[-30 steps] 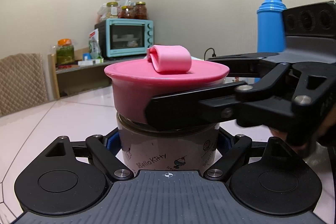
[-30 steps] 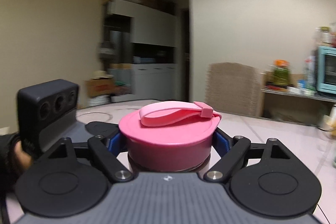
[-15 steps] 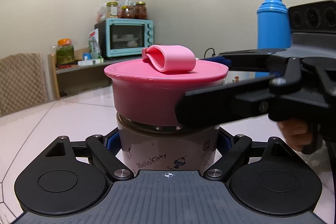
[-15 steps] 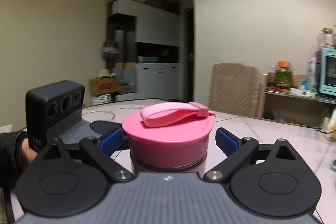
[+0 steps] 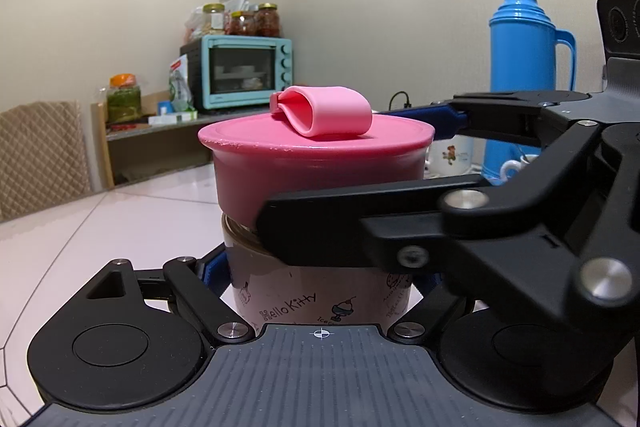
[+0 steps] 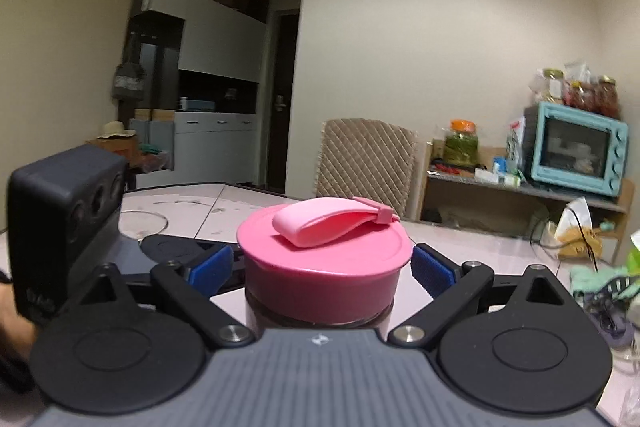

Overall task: Unscrew bottle cap and pour
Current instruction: 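Twist the pink lid again with the right gripper, then open the right gripper and regrip the pink lid, then twist the pink lid further with the right gripper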

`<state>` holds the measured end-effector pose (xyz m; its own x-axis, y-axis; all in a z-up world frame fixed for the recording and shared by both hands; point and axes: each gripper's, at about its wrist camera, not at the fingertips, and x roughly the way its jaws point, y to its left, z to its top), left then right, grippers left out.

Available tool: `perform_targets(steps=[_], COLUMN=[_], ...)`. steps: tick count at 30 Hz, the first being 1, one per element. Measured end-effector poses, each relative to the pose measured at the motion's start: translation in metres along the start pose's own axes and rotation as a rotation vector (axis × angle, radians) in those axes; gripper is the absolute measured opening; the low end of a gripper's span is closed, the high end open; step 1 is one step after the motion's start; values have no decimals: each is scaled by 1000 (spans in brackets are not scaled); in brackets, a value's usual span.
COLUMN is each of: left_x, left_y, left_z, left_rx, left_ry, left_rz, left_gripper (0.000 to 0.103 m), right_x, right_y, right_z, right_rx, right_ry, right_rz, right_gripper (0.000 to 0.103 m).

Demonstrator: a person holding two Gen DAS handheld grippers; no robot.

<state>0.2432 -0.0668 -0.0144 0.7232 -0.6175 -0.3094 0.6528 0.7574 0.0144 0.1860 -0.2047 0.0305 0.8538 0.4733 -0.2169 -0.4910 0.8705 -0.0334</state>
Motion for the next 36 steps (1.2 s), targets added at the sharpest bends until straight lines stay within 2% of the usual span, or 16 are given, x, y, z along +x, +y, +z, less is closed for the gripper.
perform_targets(steps=[6, 11, 18, 23, 25, 32, 36], left_x=[0, 0, -1, -2, -1, -2, -2], left_y=[0, 0, -1, -1, -1, -1, 0], left_z=[0, 0, 0, -1, -1, -1, -1], left_rx=[0, 0, 1, 1, 0, 1, 1], left_ry=[0, 0, 0, 0, 0, 0, 0], left_rz=[0, 0, 1, 0, 0, 1, 0], left_gripper=[90, 90, 90, 90, 90, 90, 90], right_x=[4, 8, 9, 10, 12, 20, 21], right_y=[1, 2, -3, -23, -40, -79, -83], right_z=[-3, -3, -6, -7, -9, -9, -8], right_rx=[52, 62, 57, 18, -5, -63, -64], right_ry=[3, 10, 9, -1, -13, -36, -43], right_rz=[-57, -60, -35, 91, 195, 438, 468], right_gripper=[96, 86, 85, 85, 85, 85, 85])
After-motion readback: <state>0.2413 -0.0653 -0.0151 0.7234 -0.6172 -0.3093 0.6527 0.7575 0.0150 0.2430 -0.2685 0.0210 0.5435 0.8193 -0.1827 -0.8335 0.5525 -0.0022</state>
